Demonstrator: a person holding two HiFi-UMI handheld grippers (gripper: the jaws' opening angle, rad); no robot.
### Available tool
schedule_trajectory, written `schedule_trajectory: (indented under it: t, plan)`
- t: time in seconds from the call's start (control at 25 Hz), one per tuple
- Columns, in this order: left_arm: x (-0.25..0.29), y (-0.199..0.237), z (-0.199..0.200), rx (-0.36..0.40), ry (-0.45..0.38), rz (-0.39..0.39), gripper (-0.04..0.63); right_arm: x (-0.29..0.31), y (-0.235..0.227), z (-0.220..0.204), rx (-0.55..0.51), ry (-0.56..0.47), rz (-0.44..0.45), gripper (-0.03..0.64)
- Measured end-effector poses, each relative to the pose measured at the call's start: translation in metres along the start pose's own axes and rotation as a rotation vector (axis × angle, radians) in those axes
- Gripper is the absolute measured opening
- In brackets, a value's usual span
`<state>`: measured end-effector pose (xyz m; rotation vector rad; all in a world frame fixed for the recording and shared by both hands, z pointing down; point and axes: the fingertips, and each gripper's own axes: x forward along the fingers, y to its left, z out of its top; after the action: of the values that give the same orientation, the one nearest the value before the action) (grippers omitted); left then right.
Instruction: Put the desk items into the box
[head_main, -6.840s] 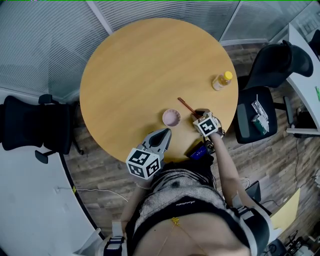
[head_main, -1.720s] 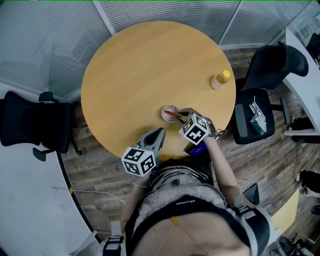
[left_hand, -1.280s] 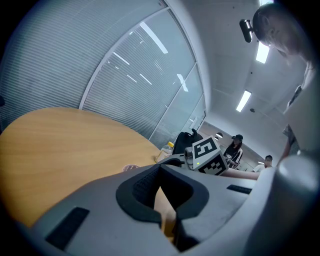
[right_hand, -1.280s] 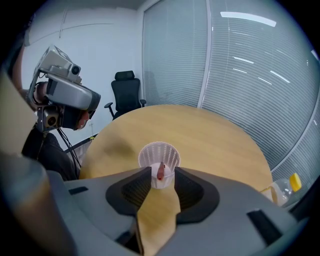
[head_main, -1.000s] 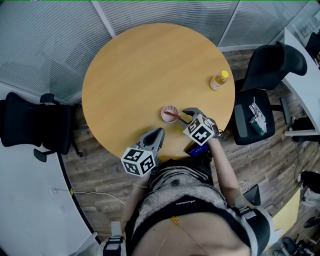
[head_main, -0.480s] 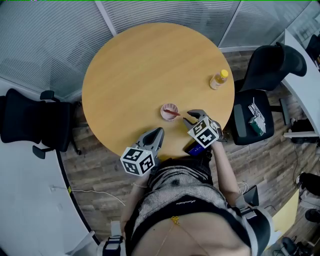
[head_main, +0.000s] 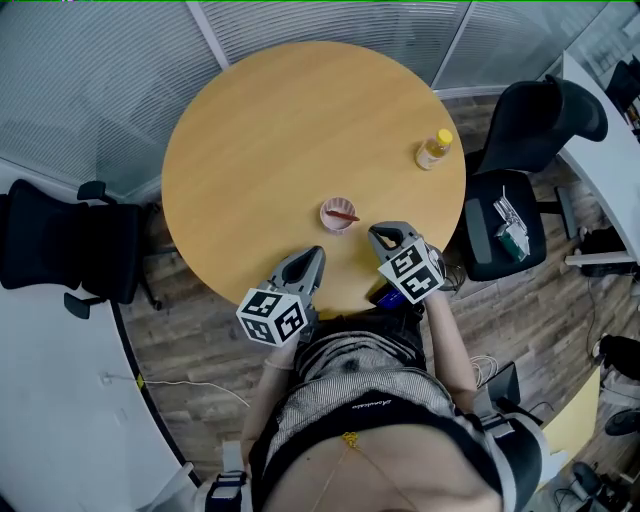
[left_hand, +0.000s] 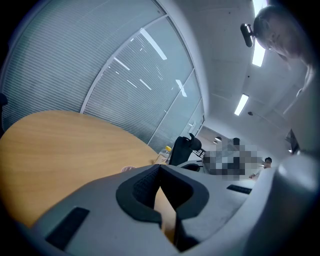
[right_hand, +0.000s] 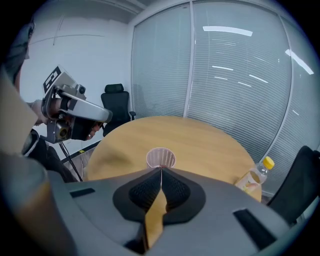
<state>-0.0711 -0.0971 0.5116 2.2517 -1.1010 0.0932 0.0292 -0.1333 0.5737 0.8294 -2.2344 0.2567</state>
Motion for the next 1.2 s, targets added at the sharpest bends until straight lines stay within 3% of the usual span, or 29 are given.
schedule_trajectory:
  t: [0.24, 0.44, 0.84, 1.2]
  plan:
    - [-0.007, -0.005, -0.003, 0.027, 0.008, -0.018, 0.018, -0.015, 0.028, 0.012, 0.004, -0.067, -0.022, 0.025]
    - [-0.013, -0.009, -0.003, 0.044, 0.007, -0.018, 0.018, -0.03, 0.048, 0.038, 0.029, -0.206, 0.021, 0.025]
    - [-0.02, -0.031, 0.022, 0.111, -0.096, 0.02, 0.018, -0.069, 0.066, 0.095, 0.016, -0.499, 0.092, 0.025]
    - [-0.02, -0.067, 0.043, 0.136, -0.172, 0.091, 0.018, -0.1, 0.065, 0.109, -0.089, -0.58, 0.191, 0.023]
